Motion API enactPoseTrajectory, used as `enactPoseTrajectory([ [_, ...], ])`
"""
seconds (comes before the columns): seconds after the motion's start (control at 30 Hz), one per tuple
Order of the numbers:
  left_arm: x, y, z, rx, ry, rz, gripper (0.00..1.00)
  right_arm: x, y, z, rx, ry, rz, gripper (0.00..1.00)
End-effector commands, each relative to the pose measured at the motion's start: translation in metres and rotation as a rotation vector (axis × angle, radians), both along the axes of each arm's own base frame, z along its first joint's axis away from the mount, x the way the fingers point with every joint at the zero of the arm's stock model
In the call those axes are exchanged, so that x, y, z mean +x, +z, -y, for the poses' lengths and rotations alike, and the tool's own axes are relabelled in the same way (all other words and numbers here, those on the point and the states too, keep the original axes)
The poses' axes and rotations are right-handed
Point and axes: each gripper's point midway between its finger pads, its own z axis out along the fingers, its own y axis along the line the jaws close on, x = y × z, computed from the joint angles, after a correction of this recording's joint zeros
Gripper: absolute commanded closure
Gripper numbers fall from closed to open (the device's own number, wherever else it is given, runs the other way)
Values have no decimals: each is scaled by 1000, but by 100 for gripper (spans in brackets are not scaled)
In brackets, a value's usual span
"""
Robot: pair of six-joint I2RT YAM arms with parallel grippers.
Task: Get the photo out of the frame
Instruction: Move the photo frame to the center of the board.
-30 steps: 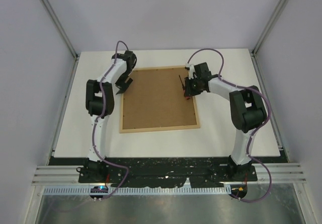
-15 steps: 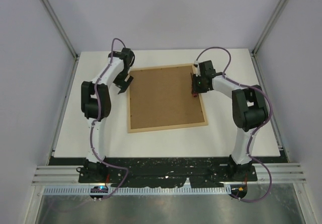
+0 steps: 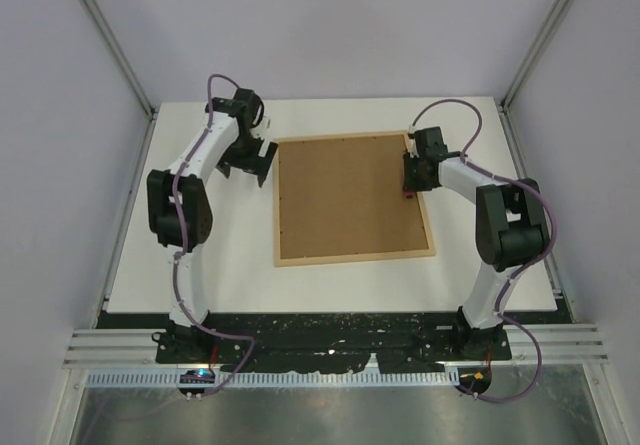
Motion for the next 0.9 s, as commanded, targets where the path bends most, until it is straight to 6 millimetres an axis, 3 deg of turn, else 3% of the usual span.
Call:
enactPoseTrajectory([
  [0.0,-12,27,48,-279,40,22,0,-56,-23,17,-76,2,-173,92],
  [0.1,-23,20,70,-408,81,-22,0,-58,-11,16,-73,6,-139,92],
  [0.2,-28,6,80,-464,117,-43,0,-60,4,15,-63,20,-90,92],
  [0.33,-31,-14,77,-456,129,-17,0,-56,29,2,-3,85,-2,92],
  [0.57,-39,-36,95,-455,102,-33,0,-36,78,-13,8,184,178,92],
  [0.87,-53,-63,106,-433,138,-84,0,-30,121,-40,90,256,283,92],
])
